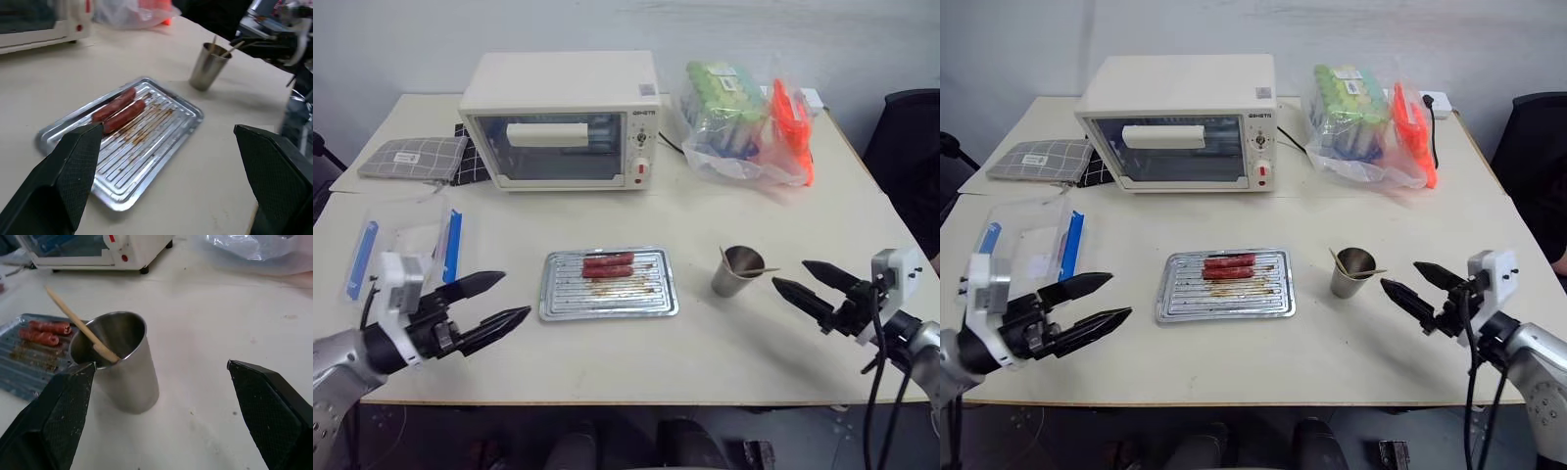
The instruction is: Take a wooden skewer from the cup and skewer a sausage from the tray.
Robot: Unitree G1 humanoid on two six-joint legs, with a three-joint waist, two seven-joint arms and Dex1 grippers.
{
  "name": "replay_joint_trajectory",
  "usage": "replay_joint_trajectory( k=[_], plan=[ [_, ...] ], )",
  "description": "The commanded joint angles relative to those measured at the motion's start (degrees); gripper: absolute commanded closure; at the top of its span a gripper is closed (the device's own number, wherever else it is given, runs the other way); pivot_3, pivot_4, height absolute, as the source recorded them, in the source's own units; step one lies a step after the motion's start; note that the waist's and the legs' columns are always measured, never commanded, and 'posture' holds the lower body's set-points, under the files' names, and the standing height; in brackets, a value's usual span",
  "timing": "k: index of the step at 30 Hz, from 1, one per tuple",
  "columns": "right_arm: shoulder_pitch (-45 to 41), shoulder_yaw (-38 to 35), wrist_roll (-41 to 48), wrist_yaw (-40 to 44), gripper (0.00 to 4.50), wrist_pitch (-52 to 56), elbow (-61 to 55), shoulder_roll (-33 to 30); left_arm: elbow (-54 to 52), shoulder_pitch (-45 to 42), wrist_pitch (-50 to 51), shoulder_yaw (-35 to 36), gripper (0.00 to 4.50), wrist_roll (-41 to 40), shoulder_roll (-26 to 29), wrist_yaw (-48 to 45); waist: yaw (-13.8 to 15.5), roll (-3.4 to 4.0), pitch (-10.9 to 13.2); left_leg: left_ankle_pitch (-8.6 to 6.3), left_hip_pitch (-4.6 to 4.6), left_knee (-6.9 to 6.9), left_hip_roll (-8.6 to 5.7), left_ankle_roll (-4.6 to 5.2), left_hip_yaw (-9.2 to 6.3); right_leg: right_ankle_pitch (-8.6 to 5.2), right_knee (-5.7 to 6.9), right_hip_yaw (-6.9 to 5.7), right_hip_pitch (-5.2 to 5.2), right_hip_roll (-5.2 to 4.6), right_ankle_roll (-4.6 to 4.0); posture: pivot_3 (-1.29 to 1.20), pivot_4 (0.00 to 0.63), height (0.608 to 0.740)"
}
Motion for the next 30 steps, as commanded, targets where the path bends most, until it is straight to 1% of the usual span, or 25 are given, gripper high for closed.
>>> replay_joint_trajectory(
  k=[1, 6, 9, 11, 12, 14, 20, 21, 24, 25, 30],
  plan=[
    [-1.4, 1.5, 2.8, -2.7, 0.0, 0.2, -3.1, 2.5, 2.0, -8.9, 0.2, -6.9, 0.01, -0.9, 0.9, -2.4, 0.0, 0.0, 0.0, 0.02, -0.02, 0.01, 0.0, -0.02, -0.04, 0.0, 0.0, -0.03, 0.01, 0.01, 0.0, 0.0, 0.15, 0.74],
    [-3.2, 2.3, 5.4, -5.5, 0.0, 0.7, -3.9, 4.7, 5.3, -16.9, -0.1, -13.6, 0.01, 1.1, 0.1, -4.4, -0.4, 0.03, 0.0, 0.03, -0.08, -0.03, -0.02, -0.03, 0.01, 0.01, 0.13, 0.01, -0.12, 0.06, 0.01, 0.0, 0.15, 0.74],
    [-3.2, 3.6, 5.2, -6.1, 0.0, 0.2, -3.9, 5.7, 6.2, -19.6, -0.7, -16.6, 0.01, 2.4, -0.7, -5.1, -0.3, 0.03, 0.0, 0.04, -0.13, -0.02, 0.0, -0.05, 0.01, 0.01, 0.15, 0.02, -0.18, 0.08, 0.01, 0.0, 0.15, 0.74],
    [-3.2, 4.5, 5.1, -6.2, 0.38, -0.3, -3.9, 6.3, 6.8, -21.1, -1.1, -18.2, 0.0, 3.4, -1.4, -5.5, -0.2, 0.03, 0.0, 0.04, -0.13, -0.01, -0.01, -0.04, 0.02, 0.01, 0.14, 0.03, -0.19, 0.08, 0.01, 0.0, 0.15, 0.74],
    [-3.2, 4.8, 5.3, -6.3, 0.47, -0.6, -3.9, 6.7, 7.2, -21.8, -1.3, -18.9, 0.0, 3.9, -1.7, -5.6, -0.2, 0.03, 0.0, 0.04, -0.13, -0.01, -0.01, -0.04, 0.02, 0.01, 0.14, 0.03, -0.2, 0.08, 0.01, 0.0, 0.15, 0.74],
    [-3.4, 5.4, 5.5, -6.4, 1.05, -0.8, -4.3, 7.2, 8.1, -23.2, -1.7, -19.8, 0.0, 4.7, -2.4, -5.7, -0.2, 0.03, 0.0, 0.04, -0.18, 0.01, -0.02, -0.04, 0.02, 0.01, 0.17, 0.04, -0.24, 0.08, 0.02, 0.0, 0.15, 0.74],
    [-4.0, 6.3, 6.3, -7.3, 2.6, -1.6, -5.2, 8.1, 9.6, -25.8, -2.0, -20.9, 0.0, 5.9, -3.9, -6.3, -0.2, 0.03, 0.0, 0.04, -0.21, 0.02, -0.02, -0.05, 0.05, 0.01, 0.21, 0.05, -0.31, 0.08, 0.02, 0.0, 0.15, 0.74],
    [-4.1, 6.2, 6.4, -7.6, 2.79, -1.8, -5.2, 8.2, 9.7, -26.1, -1.9, -21.1, 0.0, 6.1, -4.0, -6.4, -0.2, 0.03, 0.0, 0.04, -0.21, 0.02, -0.02, -0.05, 0.05, 0.01, 0.22, 0.05, -0.32, 0.08, 0.02, 0.0, 0.15, 0.74],
    [-4.3, 6.2, 6.3, -8.0, 3.66, -2.1, -5.4, 8.3, 9.7, -26.6, -1.8, -21.4, 0.0, 6.4, -4.3, -6.8, -0.2, 0.03, 0.0, 0.05, -0.21, 0.02, -0.02, -0.06, 0.04, 0.01, 0.22, 0.05, -0.33, 0.08, 0.02, 0.0, 0.15, 0.74],
    [-4.4, 6.2, 6.4, -8.3, 3.85, -2.1, -5.3, 8.4, 9.7, -26.7, -1.9, -21.5, 0.0, 6.6, -4.4, -6.9, -0.2, 0.03, 0.0, 0.05, -0.21, 0.02, -0.02, -0.06, 0.04, 0.01, 0.22, 0.06, -0.33, 0.08, 0.02, 0.0, 0.15, 0.74],
    [-5.1, 6.1, 6.5, -9.1, 3.85, -2.4, -5.0, 8.2, 10.4, -27.5, -2.0, -21.7, 0.0, 7.0, -4.6, -7.5, -0.2, 0.03, 0.0, 0.05, -0.21, 0.02, -0.02, -0.06, 0.04, 0.01, 0.21, 0.06, -0.33, 0.08, 0.02, 0.0, 0.15, 0.74]
  ],
)
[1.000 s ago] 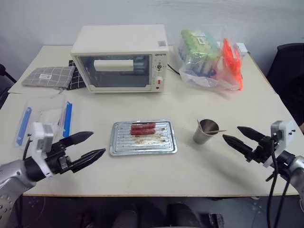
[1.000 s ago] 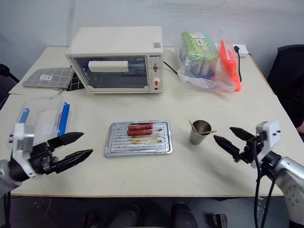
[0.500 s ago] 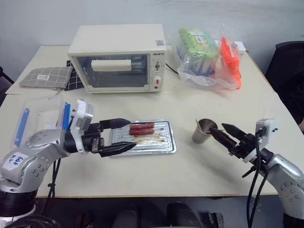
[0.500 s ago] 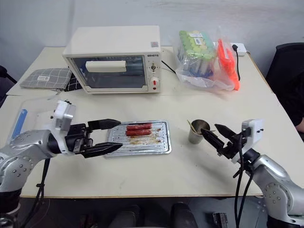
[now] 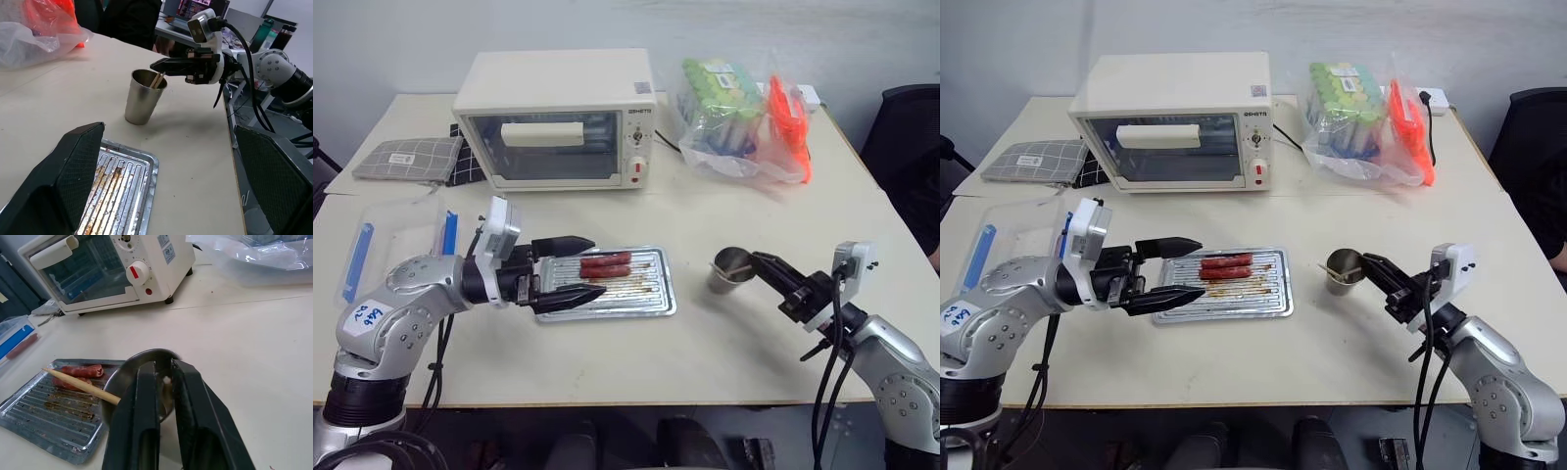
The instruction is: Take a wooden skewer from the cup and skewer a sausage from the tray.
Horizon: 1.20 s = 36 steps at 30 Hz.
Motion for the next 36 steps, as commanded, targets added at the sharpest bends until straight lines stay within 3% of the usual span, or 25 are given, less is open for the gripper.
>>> replay_joint_trajectory(
  k=[1, 7, 11, 23, 32, 36],
  plan=[
    [-1.2, -0.7, 1.5, -0.6, 3.85, -1.1, -1.7, 0.0, 0.0, -1.5, -1.2, -0.1, 0.0, 0.6, -0.2, -0.9, 0.0, 0.0, 0.0, 0.0, 0.0, 0.0, 0.0, 0.0, 0.0, 0.0, 0.0, 0.0, 0.0, 0.0, 0.0, 0.0, 0.15, 0.74],
    [-2.5, -1.5, 3.0, -1.5, 3.85, -0.8, -1.1, 0.0, 1.0, -3.0, -1.4, -0.9, 0.0, 1.5, -0.7, -1.7, 0.0, 0.0, 0.0, 0.0, 0.0, 0.0, 0.0, 0.0, 0.0, 0.0, 0.0, -0.01, 0.0, 0.0, 0.0, 0.0, 0.15, 0.74],
    [-2.5, -1.4, 4.2, -1.7, 4.44, -0.7, -1.1, 0.1, 1.5, -3.7, -1.7, -1.5, 0.0, 2.2, -1.2, -2.3, 0.0, 0.0, 0.0, 0.0, -0.02, 0.0, 0.0, 0.0, 0.0, 0.0, 0.0, -0.01, -0.01, 0.0, 0.0, 0.0, 0.15, 0.74],
    [-3.2, -1.1, 5.4, -3.0, 4.44, -0.5, -1.2, -0.4, 2.9, -5.1, -2.5, -2.4, 0.0, 3.5, -2.0, -3.4, 0.0, 0.0, 0.0, 0.01, -0.02, 0.01, 0.0, 0.0, 0.0, 0.0, 0.03, 0.0, -0.02, 0.0, 0.0, 0.0, 0.15, 0.74],
    [-7.2, -4.6, 16.2, -6.4, 4.44, 5.1, -6.6, -7.6, 2.7, -5.6, -3.6, -4.0, 0.0, 4.5, -3.8, -4.6, 0.1, -0.01, 0.0, 0.01, -0.06, 0.02, 0.0, 0.0, -0.01, 0.0, 0.01, -0.02, -0.04, -0.01, 0.0, 0.0, 0.15, 0.74],
    [-11.0, -7.1, 22.6, -8.0, 4.44, 8.4, -7.5, -14.5, 2.9, -5.9, -4.2, -4.7, 0.0, 4.9, -4.7, -4.8, 0.1, -0.01, 0.0, 0.01, -0.07, 0.05, 0.0, 0.01, -0.01, 0.0, -0.01, -0.02, -0.03, -0.01, 0.0, 0.0, 0.15, 0.74]
  ],
)
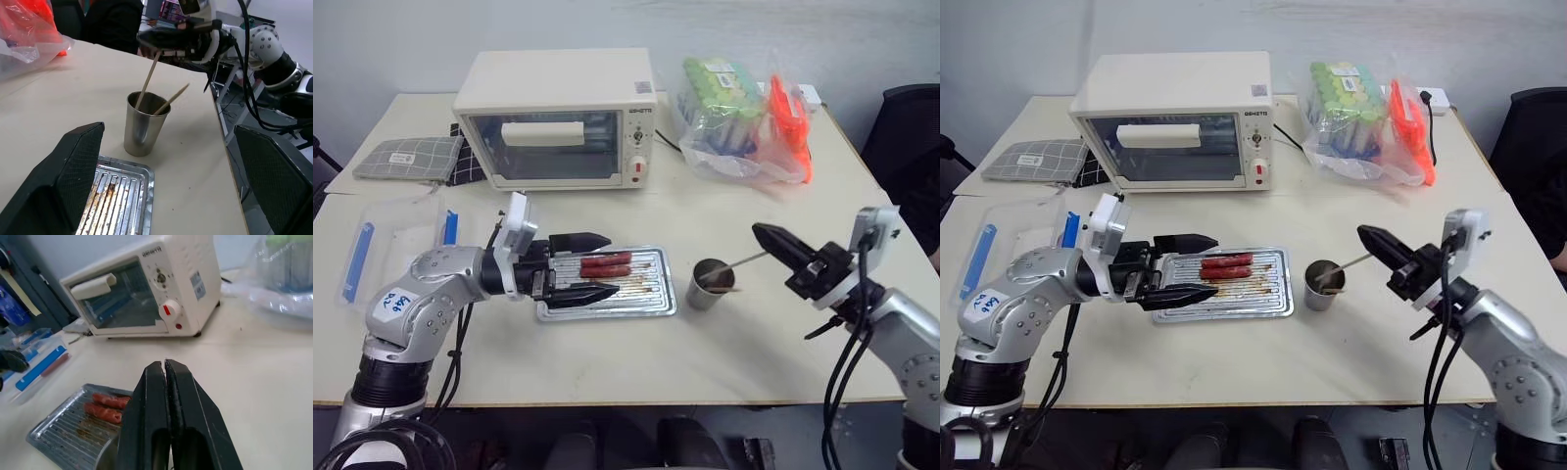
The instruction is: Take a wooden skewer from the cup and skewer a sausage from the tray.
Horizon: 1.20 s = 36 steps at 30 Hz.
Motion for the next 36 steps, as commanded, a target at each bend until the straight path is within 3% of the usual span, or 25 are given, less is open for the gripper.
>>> replay_joint_trajectory(
  k=[1, 3, 6, 10, 16, 25, 29, 36],
  plan=[
    [-3.8, -4.3, 8.4, -1.7, 4.44, 3.4, -2.5, -7.3, -0.5, -1.0, -1.6, -0.3, 0.0, 0.6, -0.7, -0.8, 0.0, 0.01, 0.0, 0.0, 0.0, 0.0, 0.0, 0.0, 0.0, 0.0, 0.0, 0.0, 0.0, 0.0, 0.0, 0.0, 0.15, 0.74],
    [-5.5, -5.4, 12.9, -2.9, 4.44, 5.1, -1.3, -10.6, -0.6, -1.2, -2.1, -0.5, 0.0, 0.8, -0.9, -1.0, 0.0, 0.0, 0.0, 0.01, -0.02, 0.01, 0.01, 0.01, -0.01, 0.0, -0.02, -0.01, 0.0, 0.0, 0.0, 0.0, 0.15, 0.74],
    [-9.6, -6.1, 27.2, -7.8, 4.44, 7.7, 3.9, -15.6, -0.7, -2.5, -2.6, -0.2, 0.0, 0.5, -2.4, 0.3, 0.1, -0.03, 0.0, 0.01, -0.04, 0.02, 0.01, 0.02, -0.01, 0.0, -0.04, -0.02, 0.02, -0.01, 0.0, 0.0, 0.15, 0.74],
    [-16.6, 0.4, 45.5, -18.2, 4.44, 6.4, 9.6, -17.5, -1.2, -4.9, -2.9, 0.2, 0.0, -0.5, -5.7, 3.0, 0.0, -0.06, 0.0, 0.03, -0.08, 0.11, 0.02, 0.07, -0.02, 0.02, -0.05, -0.05, 0.03, -0.03, 0.04, 0.0, 0.15, 0.74],
    [-23.2, 5.4, 47.6, -24.5, 4.44, 6.0, 10.2, -9.4, -0.1, -9.0, -4.7, -0.2, 0.0, 0.3, -12.6, 8.7, 0.0, -0.13, 0.1, 0.03, -0.16, 0.17, 0.03, 0.07, -0.02, 0.04, -0.03, -0.09, 0.0, 0.0, 0.07, 0.0, 0.15, 0.74],
    [-26.8, 6.2, 47.6, -30.4, 4.44, 5.2, 9.6, -0.2, 1.3, -10.9, -6.9, -2.0, 0.0, 1.7, -19.2, 12.2, 0.1, -0.13, 0.1, 0.03, -0.29, 0.21, 0.03, 0.08, -0.06, 0.05, 0.18, -0.14, -0.06, 0.0, 0.1, 0.0, 0.15, 0.74],
    [-27.5, 5.8, 47.6, -32.1, 4.5, 5.1, 9.0, 2.3, 1.7, -10.4, -7.4, -2.1, 0.65, 1.6, -20.7, 12.2, 0.0, -0.13, 0.1, 0.03, -0.29, 0.19, 0.03, 0.07, -0.06, 0.05, 0.2, -0.13, -0.08, 0.0, 0.1, 0.0, 0.15, 0.74],
    [-28.0, 5.2, 47.6, -33.4, 4.5, 5.3, 8.6, 4.0, 2.0, -10.7, -7.7, -2.2, 2.39, 2.1, -21.4, 12.2, 0.0, -0.13, 0.1, 0.04, -0.29, 0.19, 0.03, 0.07, -0.04, 0.05, 0.21, -0.12, -0.1, 0.01, 0.1, 0.0, 0.15, 0.74]
  ],
)
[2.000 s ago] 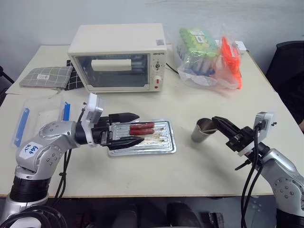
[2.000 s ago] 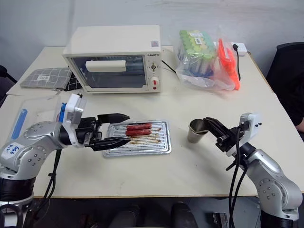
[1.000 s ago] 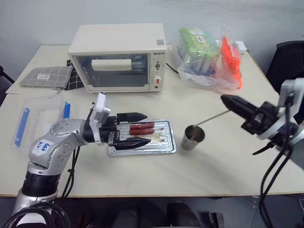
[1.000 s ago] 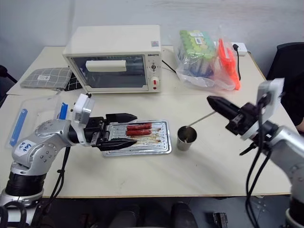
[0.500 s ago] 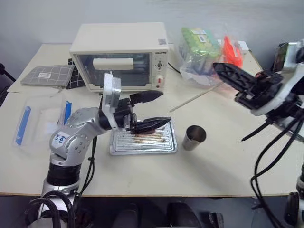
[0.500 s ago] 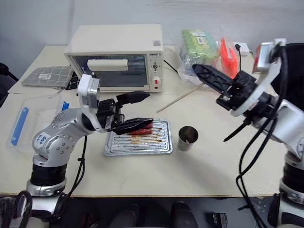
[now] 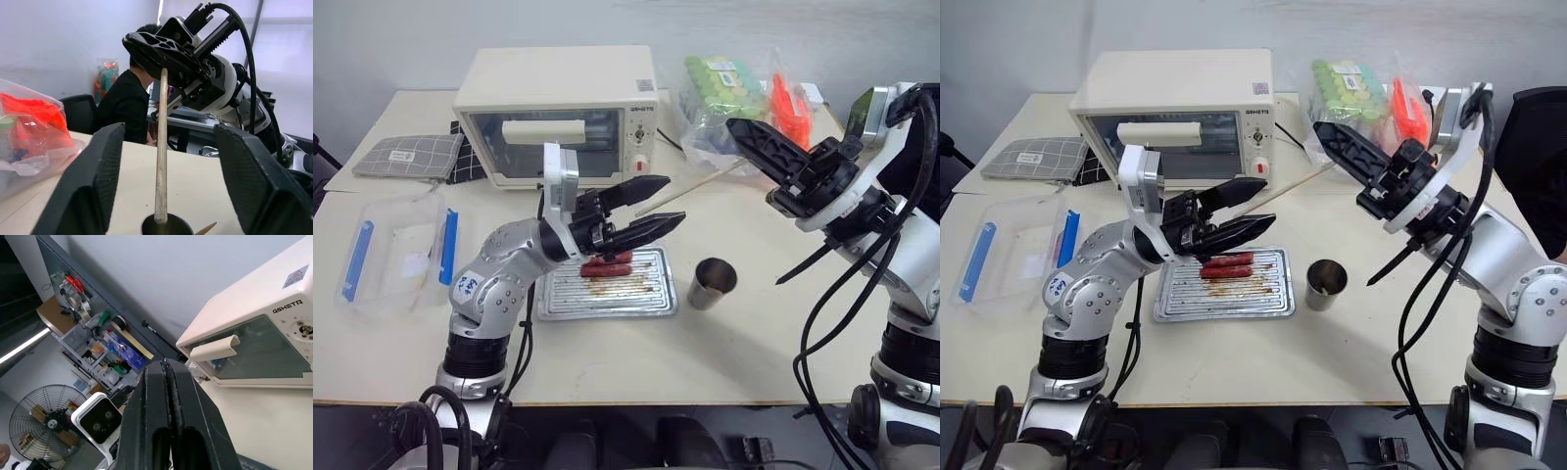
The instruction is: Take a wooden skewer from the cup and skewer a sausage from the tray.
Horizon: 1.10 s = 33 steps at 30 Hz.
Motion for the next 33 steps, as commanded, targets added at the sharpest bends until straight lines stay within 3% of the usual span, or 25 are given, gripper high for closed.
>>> replay_joint_trajectory(
  k=[1, 5, 26, 30, 33],
  plan=[
    [-1.8, -2.4, 1.3, -0.3, 4.5, -0.8, -2.1, 0.6, -0.4, -0.7, -1.1, 0.1, 2.6, 0.1, -0.2, 0.0, 0.0, 0.0, 0.0, 0.0, 0.0, 0.0, 0.0, 0.0, 0.0, 0.0, 0.0, 0.0, 0.0, 0.0, 0.0, 0.0, 0.15, 0.74],
    [-2.1, -2.8, 1.3, -0.6, 4.5, -0.7, -2.0, 1.2, -0.1, -0.7, -1.2, 0.0, 3.51, 0.5, -0.1, 0.0, 0.0, 0.0, 0.0, 0.0, 0.0, 0.0, 0.0, 0.0, -0.01, 0.0, 0.0, -0.01, 0.0, 0.0, 0.0, 0.0, 0.15, 0.74],
    [-2.7, -3.4, 1.3, -1.4, 4.5, -0.6, -2.8, 2.5, 0.8, -2.8, -1.4, 0.6, 3.51, 0.6, -3.2, 2.4, 0.0, 0.0, 0.0, 0.0, -0.01, -0.02, 0.0, 0.0, -0.01, 0.0, -0.02, 0.0, 0.0, 0.0, 0.0, 0.0, 0.15, 0.74],
    [-3.2, -3.6, 1.3, -1.6, 4.5, -0.9, -2.9, 3.1, 1.2, -2.7, -1.3, 0.8, 4.42, 0.5, -3.4, 2.6, 0.0, 0.0, 0.0, 0.0, -0.01, -0.03, 0.0, 0.0, -0.01, 0.0, -0.03, -0.01, 0.0, 0.0, 0.0, 0.0, 0.15, 0.74],
    [-3.0, -3.6, 1.3, -1.7, 4.5, -1.1, -3.4, 3.4, 1.5, -2.8, -1.4, 1.1, 4.47, 0.5, -3.5, 2.6, 0.0, 0.0, 0.0, 0.0, -0.01, -0.03, 0.0, 0.0, -0.01, 0.0, -0.04, -0.01, 0.0, 0.0, 0.0, 0.0, 0.15, 0.74]
  ],
)
